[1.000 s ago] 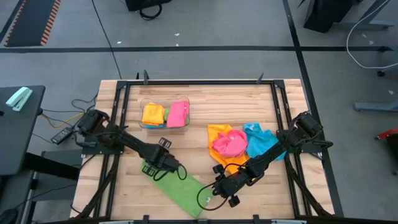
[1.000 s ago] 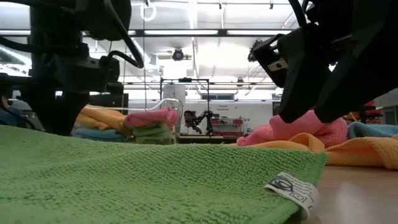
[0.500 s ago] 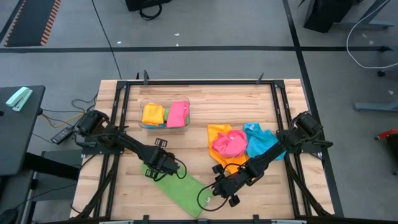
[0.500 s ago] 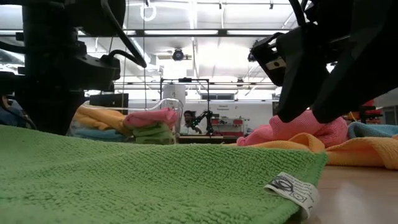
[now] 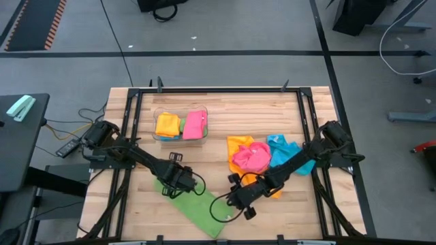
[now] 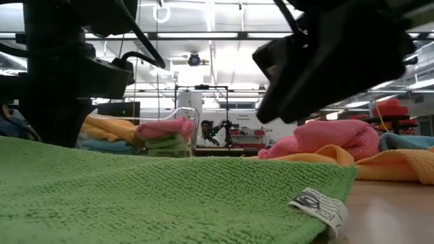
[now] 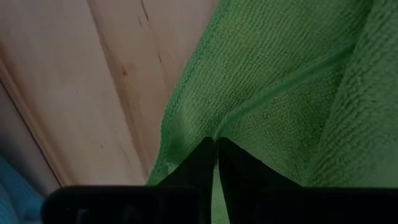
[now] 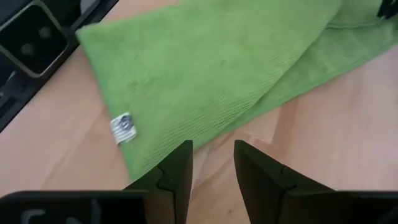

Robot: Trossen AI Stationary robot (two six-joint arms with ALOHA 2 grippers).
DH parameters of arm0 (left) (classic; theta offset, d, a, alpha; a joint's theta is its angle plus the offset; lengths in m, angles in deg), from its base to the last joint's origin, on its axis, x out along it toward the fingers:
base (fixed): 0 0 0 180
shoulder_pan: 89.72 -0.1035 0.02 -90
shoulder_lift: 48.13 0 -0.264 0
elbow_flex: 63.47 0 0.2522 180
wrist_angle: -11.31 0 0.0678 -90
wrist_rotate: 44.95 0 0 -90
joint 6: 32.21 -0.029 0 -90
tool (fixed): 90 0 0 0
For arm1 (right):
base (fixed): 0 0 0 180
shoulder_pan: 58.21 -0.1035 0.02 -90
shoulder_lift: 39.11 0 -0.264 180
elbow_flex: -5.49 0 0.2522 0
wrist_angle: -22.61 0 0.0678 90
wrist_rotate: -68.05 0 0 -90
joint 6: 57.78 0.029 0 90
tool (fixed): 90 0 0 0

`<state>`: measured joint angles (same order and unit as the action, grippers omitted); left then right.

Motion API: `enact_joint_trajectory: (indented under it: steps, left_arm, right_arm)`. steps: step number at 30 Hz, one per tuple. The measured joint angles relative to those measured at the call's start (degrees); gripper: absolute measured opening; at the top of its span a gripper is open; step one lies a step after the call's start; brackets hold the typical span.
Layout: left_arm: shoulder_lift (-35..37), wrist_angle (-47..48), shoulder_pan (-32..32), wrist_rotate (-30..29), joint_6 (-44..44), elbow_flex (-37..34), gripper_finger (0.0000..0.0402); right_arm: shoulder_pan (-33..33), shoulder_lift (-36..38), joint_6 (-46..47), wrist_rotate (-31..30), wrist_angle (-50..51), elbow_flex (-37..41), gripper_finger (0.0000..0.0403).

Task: Fold microfiber towels
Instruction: Fold the green microfiber towel

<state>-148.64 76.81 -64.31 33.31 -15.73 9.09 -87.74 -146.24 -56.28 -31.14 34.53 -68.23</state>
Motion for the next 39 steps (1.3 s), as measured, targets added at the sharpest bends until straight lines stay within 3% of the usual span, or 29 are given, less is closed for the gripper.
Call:
enact_joint_trajectory:
  steps: [15, 26, 39]
  left_arm:
    - [0.00, -1.81, 0.16, 0.00, 4.05, 0.00, 0.0030]
    - [0.00, -5.33, 0.16, -0.01, 14.48, -0.02, 0.0027]
    - [0.00, -6.17, -0.16, -0.01, 12.03, -0.03, 0.0017]
  right_arm:
    - [3.24, 0.00, -0.02, 0.00, -0.01, -3.96, 0.0126]
    - [4.32, 0.00, -0.01, 0.00, 0.01, -7.78, 0.0126]
    - [4.30, 0.00, 0.00, 0.00, 0.00, -14.38, 0.0126]
